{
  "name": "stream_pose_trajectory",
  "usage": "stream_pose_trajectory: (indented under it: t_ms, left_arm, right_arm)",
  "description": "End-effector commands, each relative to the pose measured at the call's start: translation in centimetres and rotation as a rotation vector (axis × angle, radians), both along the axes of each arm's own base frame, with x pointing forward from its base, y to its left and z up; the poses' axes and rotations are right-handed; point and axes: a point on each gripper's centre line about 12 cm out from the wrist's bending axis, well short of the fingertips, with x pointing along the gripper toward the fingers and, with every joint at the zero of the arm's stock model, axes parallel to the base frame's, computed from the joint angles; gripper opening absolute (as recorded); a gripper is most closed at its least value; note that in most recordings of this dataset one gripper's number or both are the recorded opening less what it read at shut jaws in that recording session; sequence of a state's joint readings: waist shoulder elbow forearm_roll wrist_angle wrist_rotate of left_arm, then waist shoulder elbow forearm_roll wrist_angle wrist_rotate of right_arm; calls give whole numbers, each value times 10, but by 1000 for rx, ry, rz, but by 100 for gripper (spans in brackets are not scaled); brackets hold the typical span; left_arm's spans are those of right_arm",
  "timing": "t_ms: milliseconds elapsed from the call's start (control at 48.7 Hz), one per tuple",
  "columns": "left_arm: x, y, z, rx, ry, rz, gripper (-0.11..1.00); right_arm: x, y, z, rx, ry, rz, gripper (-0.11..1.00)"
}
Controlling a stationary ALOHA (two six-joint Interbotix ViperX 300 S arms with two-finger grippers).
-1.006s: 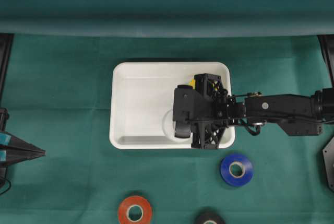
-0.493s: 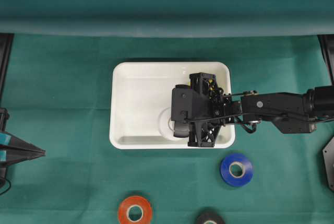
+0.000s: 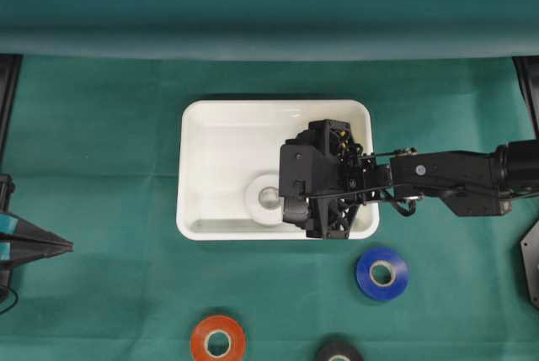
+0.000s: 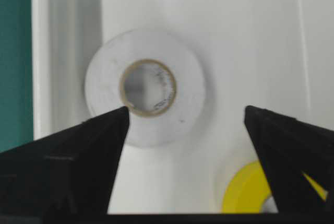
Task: Put the tape into the white case with the right arm.
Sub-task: 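Carry the white tape into the tray centre and release, then lift the right gripper out of the tray and retract right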
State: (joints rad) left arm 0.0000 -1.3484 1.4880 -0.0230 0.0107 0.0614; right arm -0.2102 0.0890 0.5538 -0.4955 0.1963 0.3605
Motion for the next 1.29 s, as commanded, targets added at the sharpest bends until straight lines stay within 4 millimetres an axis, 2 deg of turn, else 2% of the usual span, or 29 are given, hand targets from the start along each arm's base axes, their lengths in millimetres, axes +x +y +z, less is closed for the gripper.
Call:
stream_pose_trajectory:
  t_ms: [0,164,431,1273]
  left_arm:
    - [1,0,3,-1,-8,3,0]
    - [1,0,3,0,-8,3,0]
    - [1,0,3,-1,-8,2,0]
    - [1,1,3,2,-12,9,0]
  right_arm:
    - [2,-1,9,-5,-30,1,65]
    - [-3,0,10,-6,-24,0,65]
    - [-34,6,25,-11,-36,-9,65]
    - [-182,38,19,-10,-89,-20,65]
